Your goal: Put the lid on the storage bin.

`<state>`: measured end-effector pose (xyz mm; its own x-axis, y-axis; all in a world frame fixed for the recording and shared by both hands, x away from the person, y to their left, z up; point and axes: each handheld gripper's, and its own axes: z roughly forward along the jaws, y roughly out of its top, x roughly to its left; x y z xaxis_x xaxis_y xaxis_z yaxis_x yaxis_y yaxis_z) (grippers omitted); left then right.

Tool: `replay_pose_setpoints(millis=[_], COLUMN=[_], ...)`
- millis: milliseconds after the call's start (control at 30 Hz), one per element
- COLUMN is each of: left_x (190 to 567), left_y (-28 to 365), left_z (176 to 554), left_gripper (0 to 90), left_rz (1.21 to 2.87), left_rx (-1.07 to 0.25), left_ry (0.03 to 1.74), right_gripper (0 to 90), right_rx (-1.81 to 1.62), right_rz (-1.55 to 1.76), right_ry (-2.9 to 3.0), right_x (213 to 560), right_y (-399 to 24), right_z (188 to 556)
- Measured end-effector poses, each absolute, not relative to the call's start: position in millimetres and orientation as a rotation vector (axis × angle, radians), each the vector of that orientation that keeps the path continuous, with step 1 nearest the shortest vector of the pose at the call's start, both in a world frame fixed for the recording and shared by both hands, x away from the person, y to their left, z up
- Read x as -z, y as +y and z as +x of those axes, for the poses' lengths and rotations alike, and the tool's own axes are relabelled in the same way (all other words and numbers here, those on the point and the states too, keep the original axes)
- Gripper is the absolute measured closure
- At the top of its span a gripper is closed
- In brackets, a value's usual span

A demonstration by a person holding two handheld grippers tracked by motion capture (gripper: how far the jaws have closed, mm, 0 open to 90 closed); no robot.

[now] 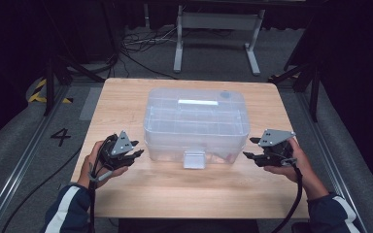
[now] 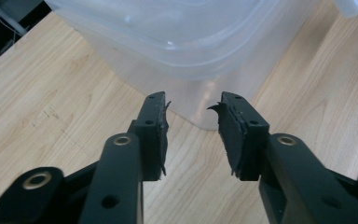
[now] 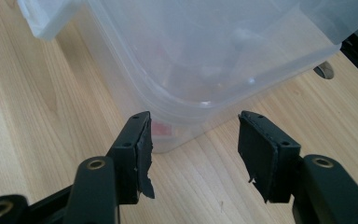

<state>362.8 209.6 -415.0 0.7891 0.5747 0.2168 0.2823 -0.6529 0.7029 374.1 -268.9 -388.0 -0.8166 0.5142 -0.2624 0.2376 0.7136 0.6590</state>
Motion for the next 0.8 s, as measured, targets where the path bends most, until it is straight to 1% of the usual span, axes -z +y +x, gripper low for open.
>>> replay_pose_setpoints(millis=[133, 400, 567, 800], left_x=[417.3, 424.2, 431.2, 441.6], left_y=[212.7, 220.6, 224.3, 237.7], left_z=[360.1, 356.8, 355.2, 350.1], left_gripper=[56.5, 50.6, 43.7, 38.3], left_rz=[2.306, 2.335, 2.373, 2.400], left_rx=[-0.567, -0.560, -0.565, -0.542], left_ry=[0.646, 0.673, 0.695, 0.730], right_gripper=[44.2, 42.7, 41.9, 39.6], right_rx=[-0.864, -0.856, -0.849, -0.816], right_rz=[0.569, 0.548, 0.529, 0.550], right_ry=[2.486, 2.484, 2.484, 2.481], right_x=[388.6, 390.5, 392.4, 404.1], right_y=[-272.9, -279.5, -281.8, -295.1], right_z=[371.9, 367.6, 365.9, 363.8])
